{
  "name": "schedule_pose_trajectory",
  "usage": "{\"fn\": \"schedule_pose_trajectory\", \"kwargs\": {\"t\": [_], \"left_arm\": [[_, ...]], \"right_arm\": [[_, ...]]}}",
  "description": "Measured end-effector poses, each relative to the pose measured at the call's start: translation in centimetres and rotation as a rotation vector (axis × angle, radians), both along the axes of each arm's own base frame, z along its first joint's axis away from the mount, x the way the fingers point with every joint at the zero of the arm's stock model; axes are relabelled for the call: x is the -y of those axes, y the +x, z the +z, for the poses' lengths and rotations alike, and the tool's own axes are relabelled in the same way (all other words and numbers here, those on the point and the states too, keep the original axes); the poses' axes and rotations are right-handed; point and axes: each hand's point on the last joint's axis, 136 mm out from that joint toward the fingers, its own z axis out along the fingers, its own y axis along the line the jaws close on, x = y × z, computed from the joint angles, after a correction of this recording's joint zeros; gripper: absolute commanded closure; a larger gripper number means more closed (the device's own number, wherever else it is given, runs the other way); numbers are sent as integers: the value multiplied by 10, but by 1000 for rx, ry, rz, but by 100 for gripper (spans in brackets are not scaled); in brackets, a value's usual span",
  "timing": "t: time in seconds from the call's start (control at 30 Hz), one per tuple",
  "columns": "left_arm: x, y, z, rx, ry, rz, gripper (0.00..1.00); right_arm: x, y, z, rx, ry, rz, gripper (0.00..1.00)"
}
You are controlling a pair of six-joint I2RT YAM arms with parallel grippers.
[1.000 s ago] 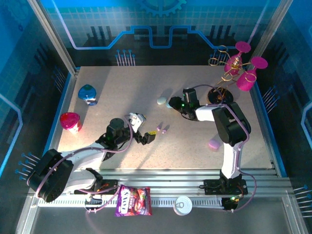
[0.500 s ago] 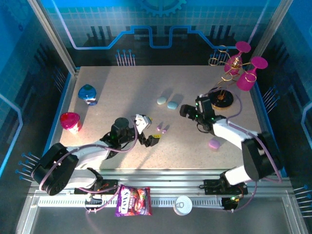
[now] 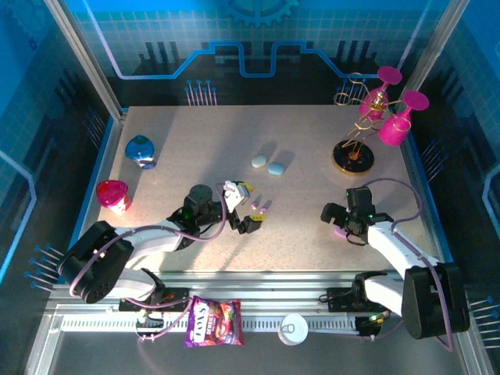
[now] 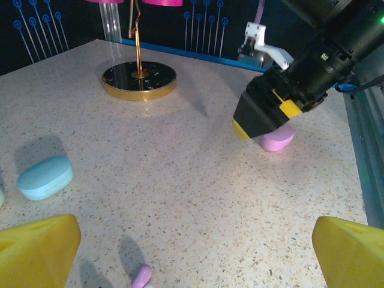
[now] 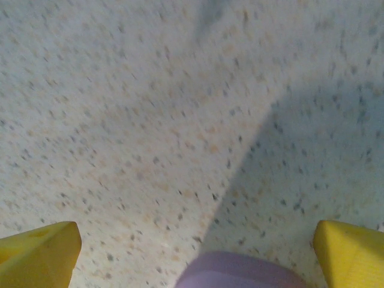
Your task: Insert the wireless bluetooth earbuds into the charging case
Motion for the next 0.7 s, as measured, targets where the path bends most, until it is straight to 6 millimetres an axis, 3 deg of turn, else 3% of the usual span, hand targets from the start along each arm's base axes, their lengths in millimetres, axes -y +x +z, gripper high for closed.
{"fn": "schedule_pose_trajectory", "kwargs": {"t": [0.23,0.57,0.7], "left_arm": [[1,-1,0,1,0,-3,1],[2,1,5,12,-8,-3,1],[2,2,6,14,-10,-3,1]], "right_arm": [[-17,-15,1,-23,85,26,12],[-59,-51,-1,-82,156,126,14],[-51,-57,1,-116,85,86,16]]}}
